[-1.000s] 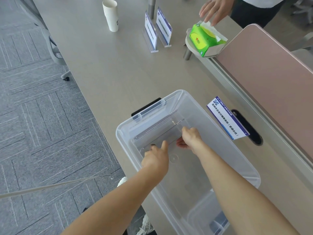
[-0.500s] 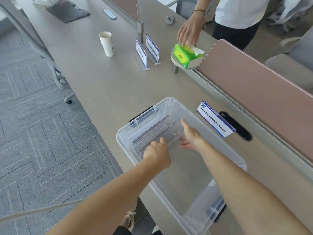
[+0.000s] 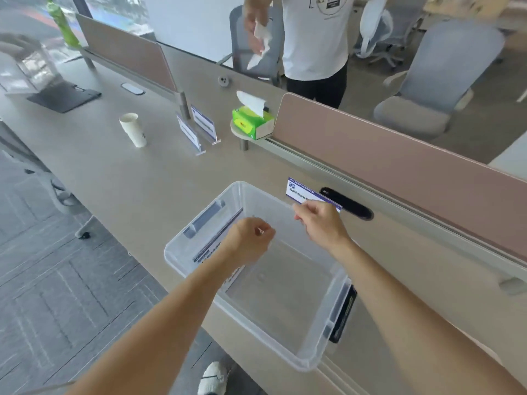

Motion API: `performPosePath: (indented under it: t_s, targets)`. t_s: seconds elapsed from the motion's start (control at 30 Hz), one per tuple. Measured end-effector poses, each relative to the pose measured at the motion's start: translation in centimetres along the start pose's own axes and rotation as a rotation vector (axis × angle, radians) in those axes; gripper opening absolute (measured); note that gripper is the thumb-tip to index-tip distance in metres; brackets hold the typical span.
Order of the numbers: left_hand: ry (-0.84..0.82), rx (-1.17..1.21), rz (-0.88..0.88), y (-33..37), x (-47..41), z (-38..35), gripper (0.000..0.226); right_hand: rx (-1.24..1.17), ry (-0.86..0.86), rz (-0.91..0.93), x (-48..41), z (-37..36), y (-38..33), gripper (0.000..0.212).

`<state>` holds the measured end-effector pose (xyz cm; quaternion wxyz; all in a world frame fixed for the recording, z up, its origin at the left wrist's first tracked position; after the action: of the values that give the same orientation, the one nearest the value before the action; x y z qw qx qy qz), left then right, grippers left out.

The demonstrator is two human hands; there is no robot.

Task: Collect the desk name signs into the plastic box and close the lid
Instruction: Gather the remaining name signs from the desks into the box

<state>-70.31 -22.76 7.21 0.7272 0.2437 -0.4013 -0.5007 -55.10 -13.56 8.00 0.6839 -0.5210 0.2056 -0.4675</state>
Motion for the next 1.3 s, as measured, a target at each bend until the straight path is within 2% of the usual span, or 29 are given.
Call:
performPosePath:
  t_s: [0.1, 0.23, 0.4, 0.53, 0.7, 0.8, 0.93, 1.07, 1.1, 1.17, 1.3]
  targets:
    - [-0.045, 0.125, -0.058, 0.0, -1.3, 1.7, 0.033, -0.010, 0.091, 0.001, 1.6, 2.5, -1.0, 0.032]
    - [-0.143, 0.306, -0.117, -0.9, -4.0, 4.7, 0.038, -0.012, 0.219, -0.048, 2.1, 3.8, -1.8, 0.029]
    - [-0.244, 0.333, -0.259, -2.0, -6.1, 8.6, 0.042, 0.020, 0.321, -0.115, 1.7, 2.2, -3.0, 0.032]
    - [-0.384, 0.403, -0.297, -1.7, -7.8, 10.5, 0.045, 0.018, 0.355, -0.161, 2.6, 1.2, -4.0, 0.033]
    - [-0.361, 0.324, -0.309, 0.8, -11.4, 11.2, 0.049, 0.133, 0.447, -0.179, 3.4, 3.1, -5.0, 0.027]
    - [-0.318, 0.241, -0.333, 2.4, -13.6, 10.7, 0.043, 0.076, 0.481, -0.178, 3.2, 5.0, -3.9, 0.030]
    - [-0.272, 0.068, -0.351, 4.1, -16.6, 8.9, 0.037, 0.108, 0.461, -0.218, 1.3, 7.3, -0.9, 0.037]
    - [-0.241, -0.138, -0.316, 5.7, -20.4, 6.3, 0.022, 0.264, 0.404, -0.262, -2.4, 9.1, 2.2, 0.026]
    - [-0.247, -0.182, -0.295, 5.8, -21.6, 5.6, 0.024, 0.311, 0.373, -0.256, -3.7, 9.4, 3.0, 0.024]
    - [-0.287, -0.287, -0.257, 5.4, -24.2, 4.1, 0.044, 0.414, 0.283, -0.242, -6.6, 9.8, 4.9, 0.024]
    - [-0.318, -0.590, -0.203, 5.3, -28.7, 1.4, 0.065, 0.599, 0.084, -0.315, -11.5, 10.2, 9.9, 0.025]
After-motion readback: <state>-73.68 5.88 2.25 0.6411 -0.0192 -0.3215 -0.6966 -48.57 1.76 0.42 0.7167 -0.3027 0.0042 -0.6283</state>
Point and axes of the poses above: each hand's wrist, its own x-axis away from the middle knuckle, its own z-axis out of the back of the hand, y = z × x, the point moved 4 cm from there along -x, towards the middle knuckle, and after that the axes turned 9 degrees about -y, right-handed, at the moved point
